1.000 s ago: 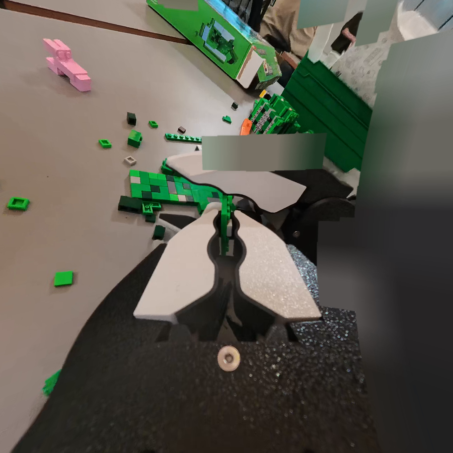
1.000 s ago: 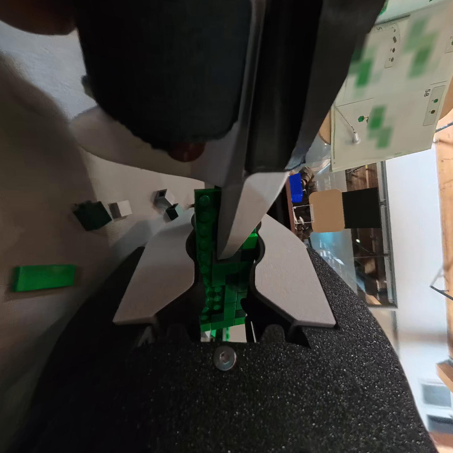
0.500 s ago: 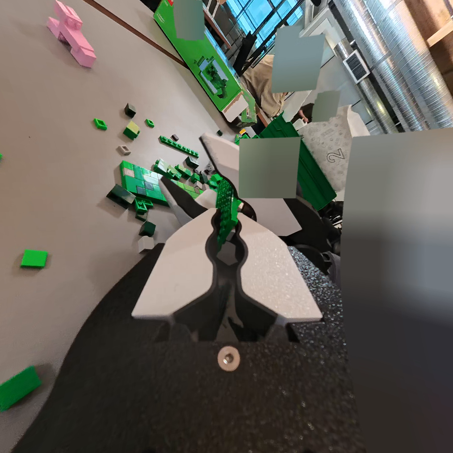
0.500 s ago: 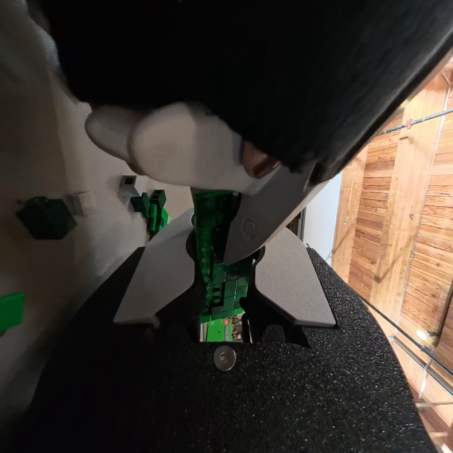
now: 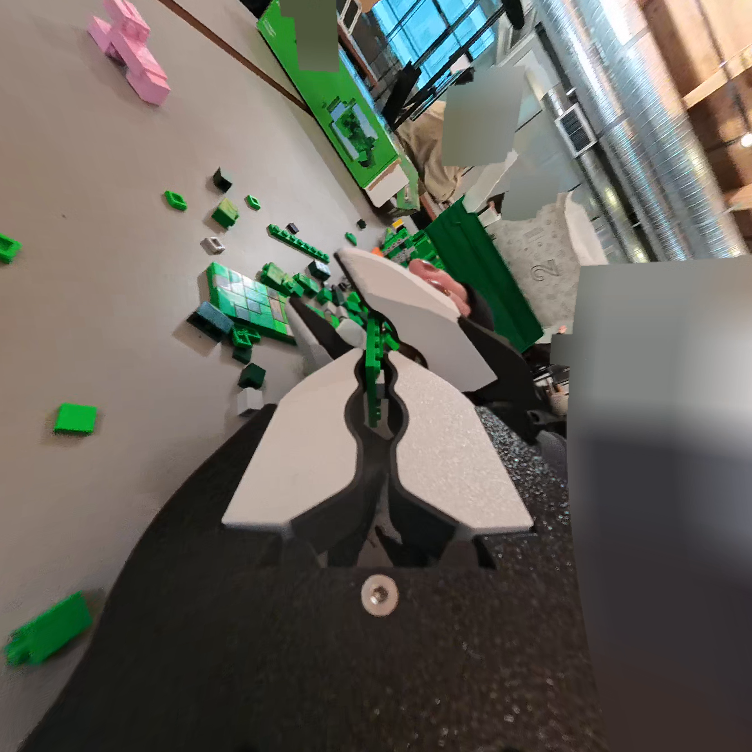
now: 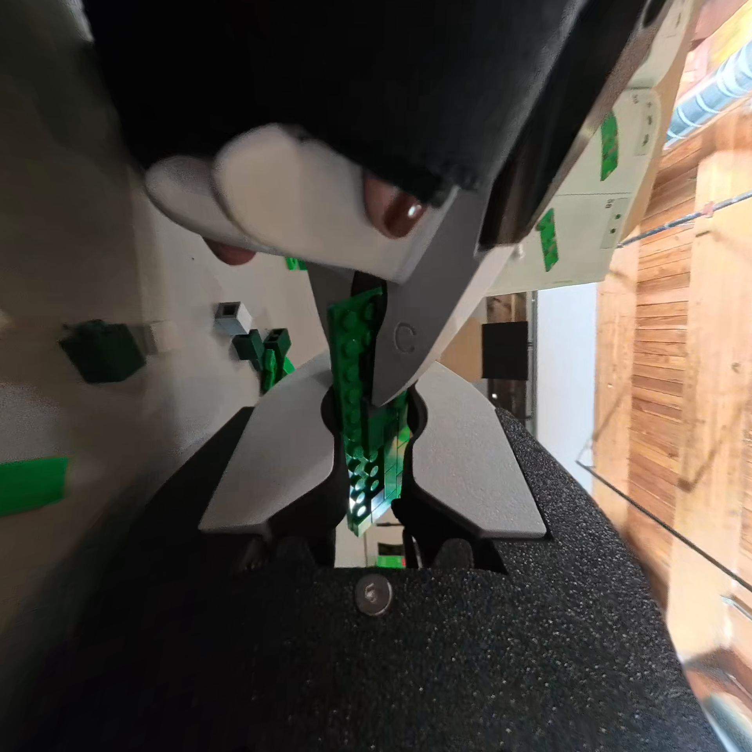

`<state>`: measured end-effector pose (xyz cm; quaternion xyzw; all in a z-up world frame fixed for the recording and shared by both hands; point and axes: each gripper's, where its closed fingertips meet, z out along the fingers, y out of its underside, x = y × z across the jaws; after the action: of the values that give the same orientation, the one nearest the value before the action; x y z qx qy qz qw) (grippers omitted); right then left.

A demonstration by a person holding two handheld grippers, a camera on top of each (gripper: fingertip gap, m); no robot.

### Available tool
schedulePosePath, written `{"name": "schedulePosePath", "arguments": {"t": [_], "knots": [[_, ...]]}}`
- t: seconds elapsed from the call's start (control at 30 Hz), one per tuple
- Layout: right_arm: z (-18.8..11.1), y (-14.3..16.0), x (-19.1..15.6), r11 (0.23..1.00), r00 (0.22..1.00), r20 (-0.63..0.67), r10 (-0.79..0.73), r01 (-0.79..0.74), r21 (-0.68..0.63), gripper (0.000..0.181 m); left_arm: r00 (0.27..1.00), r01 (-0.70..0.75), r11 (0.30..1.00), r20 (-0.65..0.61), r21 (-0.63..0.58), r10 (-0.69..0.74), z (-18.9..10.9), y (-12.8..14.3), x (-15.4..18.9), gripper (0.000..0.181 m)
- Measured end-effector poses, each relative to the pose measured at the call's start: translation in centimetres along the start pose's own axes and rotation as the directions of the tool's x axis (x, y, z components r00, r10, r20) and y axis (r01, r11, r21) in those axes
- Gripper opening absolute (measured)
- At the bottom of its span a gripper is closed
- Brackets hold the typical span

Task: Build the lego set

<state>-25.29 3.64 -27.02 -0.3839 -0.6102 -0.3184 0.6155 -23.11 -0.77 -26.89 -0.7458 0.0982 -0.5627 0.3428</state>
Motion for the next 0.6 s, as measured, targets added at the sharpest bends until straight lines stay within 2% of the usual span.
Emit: {"name": "schedulePosePath", "arguments": {"t": [0.2,0.33,0.6], "knots": [[0.2,0.7,-1.3,0.985,0.973,0.153,0.171,-0.173,-0.001,0.042,0.985,-0.136,0.990,0.097,-0.042,0.140,-0.5,0.1,-0.8,0.006],[0.0,0.6,-1.9,0.985,0.965,0.204,0.162,-0.170,0.021,0.041,0.976,-0.183,0.980,0.106,-0.075,0.190,-0.7,0.2,-0.9,0.006],[-0.1,0.3,-1.8,0.984,0.963,0.215,0.163,-0.175,0.039,0.045,0.951,-0.286,0.948,0.079,-0.136,0.298,-0.9,0.8,-0.4,0.006]]}}
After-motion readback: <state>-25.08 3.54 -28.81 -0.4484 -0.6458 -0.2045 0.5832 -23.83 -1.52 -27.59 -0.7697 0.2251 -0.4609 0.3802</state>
